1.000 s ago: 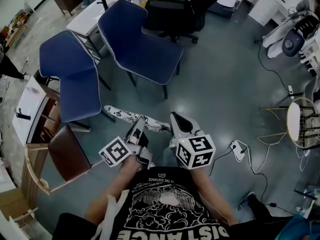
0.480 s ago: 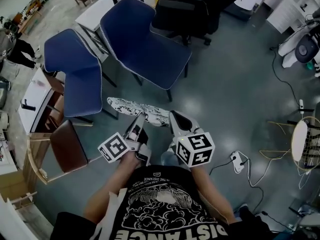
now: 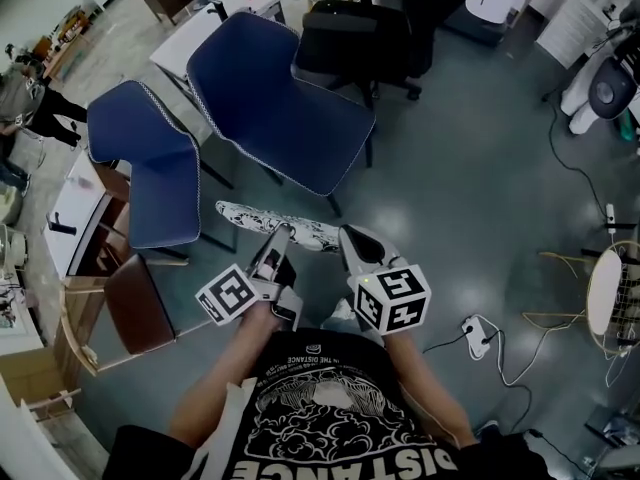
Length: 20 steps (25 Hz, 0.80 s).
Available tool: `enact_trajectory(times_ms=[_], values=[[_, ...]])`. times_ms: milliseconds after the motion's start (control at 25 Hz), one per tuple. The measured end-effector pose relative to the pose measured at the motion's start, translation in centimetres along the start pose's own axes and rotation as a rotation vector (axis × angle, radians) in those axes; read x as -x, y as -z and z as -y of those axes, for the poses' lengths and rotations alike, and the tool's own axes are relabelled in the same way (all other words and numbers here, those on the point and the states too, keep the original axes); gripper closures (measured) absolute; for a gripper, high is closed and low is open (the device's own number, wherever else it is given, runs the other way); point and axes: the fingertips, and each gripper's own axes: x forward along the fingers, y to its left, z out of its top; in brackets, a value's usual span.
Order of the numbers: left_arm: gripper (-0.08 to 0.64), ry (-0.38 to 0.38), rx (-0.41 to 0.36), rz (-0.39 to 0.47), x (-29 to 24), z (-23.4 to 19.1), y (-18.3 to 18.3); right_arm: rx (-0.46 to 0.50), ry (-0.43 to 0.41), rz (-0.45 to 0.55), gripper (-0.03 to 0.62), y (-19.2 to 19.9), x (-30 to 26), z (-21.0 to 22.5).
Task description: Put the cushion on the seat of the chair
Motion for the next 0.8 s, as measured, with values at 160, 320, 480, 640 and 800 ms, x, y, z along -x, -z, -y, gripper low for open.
enact_trajectory(times_ms=[160, 320, 480, 640, 800], values=[[0.551, 0.013, 0.008, 0.013, -1.1, 0.3, -0.6, 0.005, 0.004, 0.014, 0.594, -0.8, -0.1, 0.7], [0.551, 0.011, -0.009, 0.015, -2.2, 0.4, -1.0, 0.000, 0.012, 0.012, 0.594, -1.0, 0.0, 1.6], [0.551, 0.016, 0.007, 0.017, -3.7, -0.3, -1.5, 0.006, 0.017, -0.005, 0.594, -1.0, -1.0, 2.5], [0.551, -0.003, 0.007, 0.008, -5.2, -1.5, -2.4, 0.020, 0.019, -0.019, 0.594, -1.8, -2.5, 3.3], [0.551, 0.012, 0.061, 0.004, -7.2, -1.8, -3.1, 0.021, 0.024, -0.039, 0.594, -2.6, -4.4, 4.4]])
